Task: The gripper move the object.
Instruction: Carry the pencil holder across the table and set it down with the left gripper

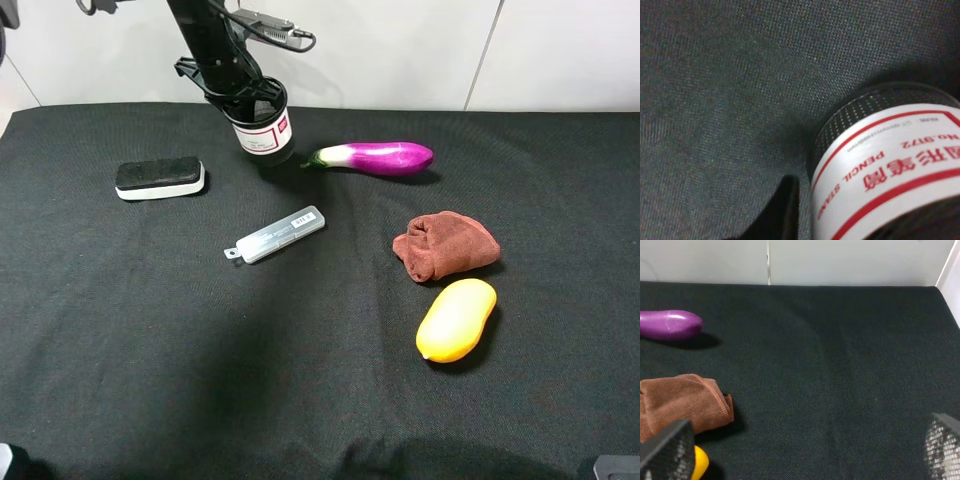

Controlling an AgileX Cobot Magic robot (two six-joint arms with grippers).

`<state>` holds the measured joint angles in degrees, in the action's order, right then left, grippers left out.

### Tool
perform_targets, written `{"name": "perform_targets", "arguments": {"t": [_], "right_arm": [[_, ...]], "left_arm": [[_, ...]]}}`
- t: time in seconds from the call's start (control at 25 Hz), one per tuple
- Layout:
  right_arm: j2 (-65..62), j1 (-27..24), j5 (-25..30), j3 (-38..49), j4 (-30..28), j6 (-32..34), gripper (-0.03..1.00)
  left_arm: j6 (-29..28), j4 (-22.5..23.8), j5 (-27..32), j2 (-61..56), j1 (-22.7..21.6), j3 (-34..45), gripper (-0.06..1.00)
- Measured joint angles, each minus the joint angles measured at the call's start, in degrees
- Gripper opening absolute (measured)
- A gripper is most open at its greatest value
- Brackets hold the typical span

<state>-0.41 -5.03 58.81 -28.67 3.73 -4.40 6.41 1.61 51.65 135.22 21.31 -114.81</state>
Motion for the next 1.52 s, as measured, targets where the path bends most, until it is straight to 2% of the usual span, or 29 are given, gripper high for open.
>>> {"name": "perform_targets", "arguments": {"t": [0.28,1.52], "right_arm": [[0.00,0.00,0.00,0.00,0.00,0.00,0.69],[0.00,0.00,0.00,0.00,0.00,0.00,0.69]], "left_arm": [[0.00,-0.17,-1.60,0.36,0.00,0.00,0.18],[0.00,-1.61,-2.04,2.38,0.00,0.00,0.18]]}}
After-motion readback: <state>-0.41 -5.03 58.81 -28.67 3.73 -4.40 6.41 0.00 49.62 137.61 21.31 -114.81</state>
